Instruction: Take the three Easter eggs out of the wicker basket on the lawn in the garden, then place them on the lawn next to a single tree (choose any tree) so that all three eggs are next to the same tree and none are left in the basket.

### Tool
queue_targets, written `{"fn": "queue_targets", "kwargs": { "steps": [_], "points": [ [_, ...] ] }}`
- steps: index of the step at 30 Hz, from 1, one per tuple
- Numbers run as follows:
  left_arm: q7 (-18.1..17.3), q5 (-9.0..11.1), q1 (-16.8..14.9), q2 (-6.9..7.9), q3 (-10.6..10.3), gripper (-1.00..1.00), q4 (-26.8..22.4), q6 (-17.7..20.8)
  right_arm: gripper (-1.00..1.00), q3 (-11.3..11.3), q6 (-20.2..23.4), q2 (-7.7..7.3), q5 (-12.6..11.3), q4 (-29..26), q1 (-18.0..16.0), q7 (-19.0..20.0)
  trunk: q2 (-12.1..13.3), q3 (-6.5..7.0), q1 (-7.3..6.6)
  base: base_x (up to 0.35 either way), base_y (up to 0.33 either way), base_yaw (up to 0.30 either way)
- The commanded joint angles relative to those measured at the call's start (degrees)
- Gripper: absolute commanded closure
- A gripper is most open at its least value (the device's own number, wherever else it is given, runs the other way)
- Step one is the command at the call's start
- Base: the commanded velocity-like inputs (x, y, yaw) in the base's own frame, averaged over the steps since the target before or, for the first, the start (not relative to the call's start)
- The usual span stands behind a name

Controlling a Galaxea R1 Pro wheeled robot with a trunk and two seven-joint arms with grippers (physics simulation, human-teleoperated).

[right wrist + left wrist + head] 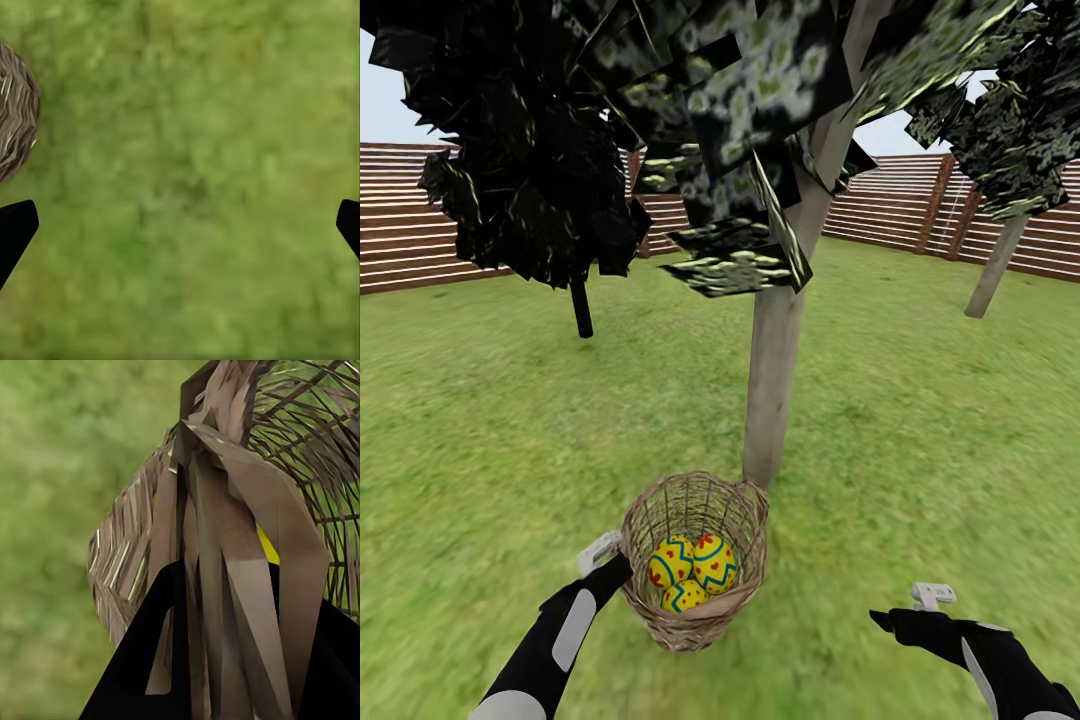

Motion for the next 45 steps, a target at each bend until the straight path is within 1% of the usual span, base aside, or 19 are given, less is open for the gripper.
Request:
{"fn": "queue_targets", "kwargs": {
  "steps": [1,10,15,20,28,45],
  "points": [
    [0.28,0.78,-0.02,-0.05,0.15,1.00,-0.13,0.34,-1.00,-0.38,0.25,0.05,0.53,-0.10,-0.03,0.49,-0.44,-0.23,0.22,0.000,0.000,0.000],
    [0.28,0.78,-0.04,-0.02,0.19,1.00,-0.11,0.34,-1.00,-0.34,0.25,0.11,0.61,-0.10,-0.04,0.40,-4.05,-1.85,2.19,0.000,0.000,0.000],
    [0.27,0.87,-0.04,0.00,0.16,1.00,-0.28,0.33,-1.00,-0.36,0.25,0.14,0.61,-0.02,-0.03,0.31,-4.05,-1.85,2.19,0.002,0.000,0.000],
    [0.28,0.87,-0.02,0.03,0.25,1.00,-0.25,0.34,-1.00,-0.35,0.25,0.14,0.61,-0.01,-0.03,0.31,-4.05,-1.85,2.19,0.228,0.000,0.000],
    [0.28,0.87,-0.01,0.03,0.22,1.00,-0.25,0.34,-1.00,-0.35,0.25,0.14,0.61,0.17,-0.05,0.27,-4.05,-1.85,2.19,0.009,0.000,0.000],
    [0.28,0.87,0.00,0.03,0.29,1.00,-0.16,0.34,-1.00,-0.42,0.25,0.14,0.61,0.17,-0.04,0.22,-10.87,-4.90,5.93,0.000,0.000,0.000]
  ]
}}
